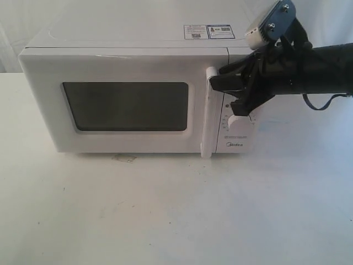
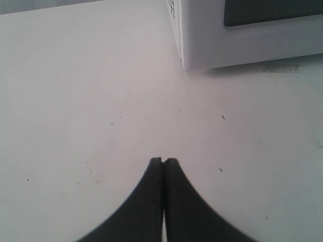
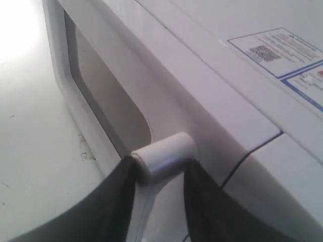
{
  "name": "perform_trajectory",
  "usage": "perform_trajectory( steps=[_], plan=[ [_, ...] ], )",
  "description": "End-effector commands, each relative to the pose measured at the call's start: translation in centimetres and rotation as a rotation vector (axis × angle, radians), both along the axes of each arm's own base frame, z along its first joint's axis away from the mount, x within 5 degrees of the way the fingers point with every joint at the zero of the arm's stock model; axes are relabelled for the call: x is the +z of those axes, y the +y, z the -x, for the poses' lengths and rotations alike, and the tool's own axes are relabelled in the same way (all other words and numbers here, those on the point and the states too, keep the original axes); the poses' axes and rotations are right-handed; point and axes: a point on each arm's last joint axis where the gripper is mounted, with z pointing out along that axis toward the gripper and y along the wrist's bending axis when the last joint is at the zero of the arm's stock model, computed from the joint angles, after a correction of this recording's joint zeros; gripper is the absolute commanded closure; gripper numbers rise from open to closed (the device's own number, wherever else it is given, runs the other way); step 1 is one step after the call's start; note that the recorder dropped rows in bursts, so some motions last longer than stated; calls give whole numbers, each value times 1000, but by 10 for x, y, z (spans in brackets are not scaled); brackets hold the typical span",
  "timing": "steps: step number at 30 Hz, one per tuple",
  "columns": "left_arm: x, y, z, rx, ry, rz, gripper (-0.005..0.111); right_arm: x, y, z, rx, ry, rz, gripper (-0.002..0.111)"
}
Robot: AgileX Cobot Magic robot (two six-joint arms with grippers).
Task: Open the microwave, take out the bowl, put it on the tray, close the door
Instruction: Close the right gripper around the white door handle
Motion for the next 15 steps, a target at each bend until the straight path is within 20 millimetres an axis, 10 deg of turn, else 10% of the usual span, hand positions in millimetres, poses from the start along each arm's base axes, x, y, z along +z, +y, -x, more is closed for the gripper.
perform_trajectory(
  steps=[1,15],
  plan=[
    [-1,-1,0,-4,1,9,107,-6,-1,-2,-15,66,10,59],
    [-1,-1,0,-4,1,9,107,-19,5,-4,37,134,-17,60]
  ],
)
